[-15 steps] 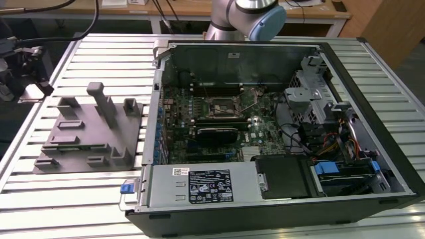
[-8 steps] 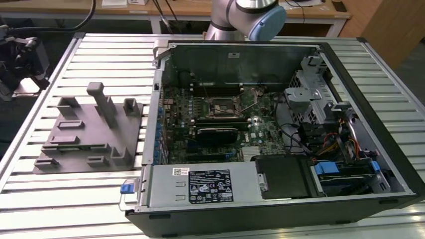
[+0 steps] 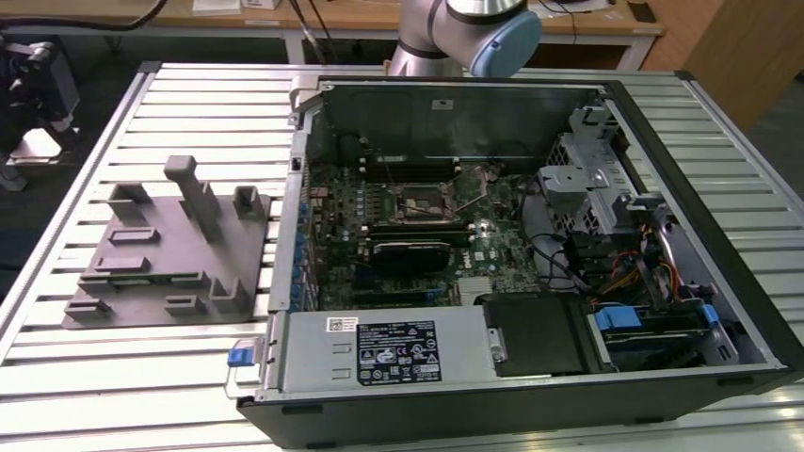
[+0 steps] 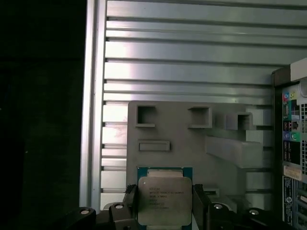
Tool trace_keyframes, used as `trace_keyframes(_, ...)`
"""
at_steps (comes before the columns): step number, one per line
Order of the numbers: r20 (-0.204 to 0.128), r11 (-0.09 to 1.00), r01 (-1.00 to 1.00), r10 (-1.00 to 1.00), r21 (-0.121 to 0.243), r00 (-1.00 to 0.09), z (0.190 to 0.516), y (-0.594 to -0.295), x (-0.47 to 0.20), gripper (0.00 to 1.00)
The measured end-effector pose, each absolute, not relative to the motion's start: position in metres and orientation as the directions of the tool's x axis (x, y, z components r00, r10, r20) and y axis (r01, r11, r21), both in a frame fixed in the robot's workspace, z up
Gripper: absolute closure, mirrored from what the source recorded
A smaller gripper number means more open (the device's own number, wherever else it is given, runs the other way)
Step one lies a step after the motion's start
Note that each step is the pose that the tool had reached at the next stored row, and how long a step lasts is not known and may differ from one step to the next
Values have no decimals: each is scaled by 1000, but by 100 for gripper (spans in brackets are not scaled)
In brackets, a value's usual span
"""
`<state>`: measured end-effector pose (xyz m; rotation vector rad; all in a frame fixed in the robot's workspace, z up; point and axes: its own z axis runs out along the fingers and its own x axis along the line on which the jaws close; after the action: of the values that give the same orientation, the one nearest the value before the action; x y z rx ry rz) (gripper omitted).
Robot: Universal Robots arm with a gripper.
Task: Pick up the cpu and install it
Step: 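Pick up the cpu and move it towards the insertion slot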
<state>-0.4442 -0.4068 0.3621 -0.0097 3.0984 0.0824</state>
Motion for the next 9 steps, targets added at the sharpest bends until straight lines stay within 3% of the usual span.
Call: trace_keyframes(9, -46, 999, -8, -5, 53, -999, 379, -407, -444, 46)
